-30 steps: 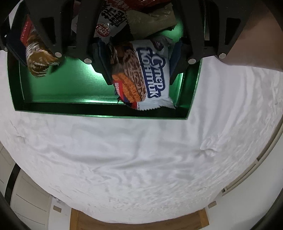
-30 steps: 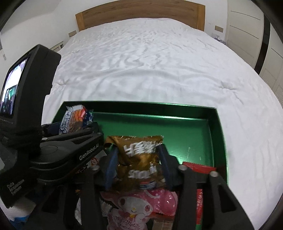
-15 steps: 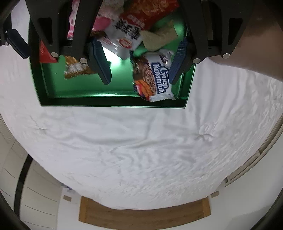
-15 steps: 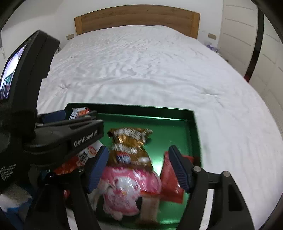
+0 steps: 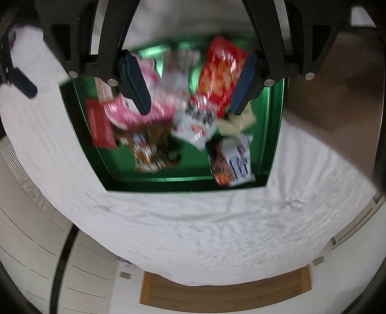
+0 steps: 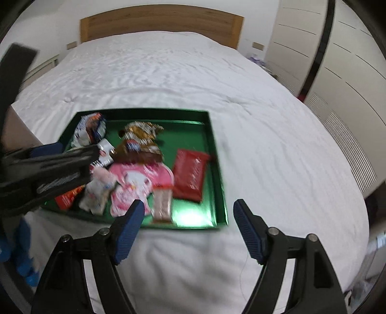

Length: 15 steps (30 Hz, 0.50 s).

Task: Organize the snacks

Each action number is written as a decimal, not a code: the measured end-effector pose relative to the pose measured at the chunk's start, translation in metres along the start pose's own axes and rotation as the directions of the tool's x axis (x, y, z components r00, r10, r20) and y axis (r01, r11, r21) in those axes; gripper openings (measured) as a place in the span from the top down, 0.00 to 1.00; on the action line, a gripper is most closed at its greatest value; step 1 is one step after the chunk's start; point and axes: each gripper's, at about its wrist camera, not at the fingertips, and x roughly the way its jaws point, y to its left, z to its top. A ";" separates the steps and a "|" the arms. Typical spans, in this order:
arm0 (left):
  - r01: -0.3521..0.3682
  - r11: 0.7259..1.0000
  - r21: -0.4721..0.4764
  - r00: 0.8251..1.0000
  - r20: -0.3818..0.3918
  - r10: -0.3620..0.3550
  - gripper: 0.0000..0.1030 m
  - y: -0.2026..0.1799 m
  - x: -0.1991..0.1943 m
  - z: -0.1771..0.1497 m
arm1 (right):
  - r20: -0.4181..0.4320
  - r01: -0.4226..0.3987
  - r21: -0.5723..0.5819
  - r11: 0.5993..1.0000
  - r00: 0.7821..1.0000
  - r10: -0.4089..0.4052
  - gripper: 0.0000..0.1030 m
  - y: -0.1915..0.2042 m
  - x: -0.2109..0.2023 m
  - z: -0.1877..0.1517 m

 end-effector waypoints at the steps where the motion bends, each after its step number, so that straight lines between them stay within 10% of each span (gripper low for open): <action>1: 0.014 1.000 0.016 1.000 0.003 -0.014 0.39 0.001 -0.005 -0.008 | -0.001 0.009 0.009 1.000 1.000 -0.009 0.00 0.001 -0.001 -0.004; 15: 0.107 0.974 0.201 0.994 0.011 -0.111 0.34 0.032 -0.050 -0.109 | 0.008 0.062 0.105 0.993 0.998 -0.063 0.00 0.044 -0.018 -0.067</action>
